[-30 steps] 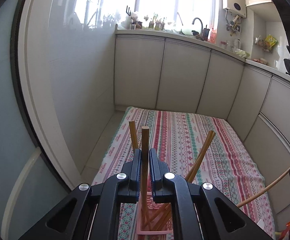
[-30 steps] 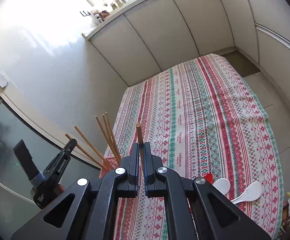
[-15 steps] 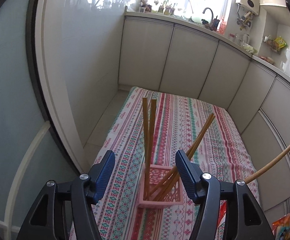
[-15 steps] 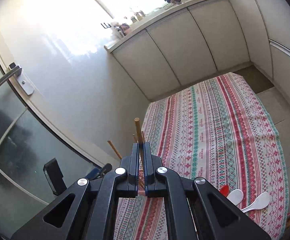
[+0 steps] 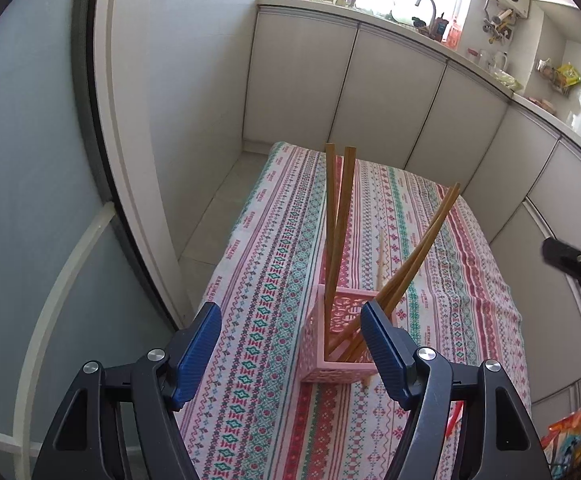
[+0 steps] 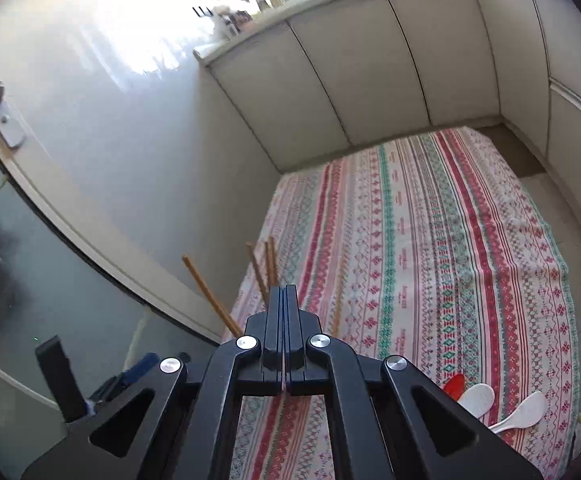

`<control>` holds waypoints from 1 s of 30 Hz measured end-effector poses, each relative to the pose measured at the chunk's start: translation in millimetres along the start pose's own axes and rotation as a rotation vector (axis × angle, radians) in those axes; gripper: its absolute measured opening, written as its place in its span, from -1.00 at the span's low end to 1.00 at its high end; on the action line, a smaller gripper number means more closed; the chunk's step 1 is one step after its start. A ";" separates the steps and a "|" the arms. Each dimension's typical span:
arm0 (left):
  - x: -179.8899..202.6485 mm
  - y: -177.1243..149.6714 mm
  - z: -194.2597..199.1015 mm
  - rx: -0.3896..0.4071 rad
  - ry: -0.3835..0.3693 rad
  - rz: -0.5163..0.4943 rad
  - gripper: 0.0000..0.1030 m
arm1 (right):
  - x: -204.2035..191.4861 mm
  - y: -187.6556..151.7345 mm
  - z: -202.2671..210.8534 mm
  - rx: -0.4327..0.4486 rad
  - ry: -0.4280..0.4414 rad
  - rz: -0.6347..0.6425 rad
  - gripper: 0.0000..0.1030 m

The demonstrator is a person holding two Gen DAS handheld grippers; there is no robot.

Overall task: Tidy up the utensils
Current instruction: 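Carry the right gripper's chopstick above the pink basket and align it upright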

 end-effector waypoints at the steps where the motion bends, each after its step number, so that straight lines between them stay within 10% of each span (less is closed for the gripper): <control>1: -1.5 -0.8 0.7 -0.006 -0.009 0.010 0.42 | 7.6 -0.4 -15.4 -0.047 -0.023 -0.008 -0.93; 7: -9.5 2.7 5.8 -0.001 -0.020 0.015 0.45 | 37.9 -5.5 -113.7 -0.242 -0.085 -0.036 -0.32; 17: -25.3 6.7 4.7 -0.010 -0.009 0.014 0.46 | 46.3 -3.5 -267.6 -0.412 0.029 -0.140 -0.40; 30: -20.4 7.7 -2.2 -0.016 -0.010 0.014 0.46 | 38.6 -4.4 -320.1 -0.415 0.006 -0.102 -0.90</control>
Point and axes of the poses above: each gripper's, at about its wrist camera, not at the fingertips, and z roughly against the way its jaws point, x to its right, y to its top, the point moved 7 cm from there along -z, roughly the way its jaws point, and after that the axes turned 8 degrees about -y, right-handed, at the moved point
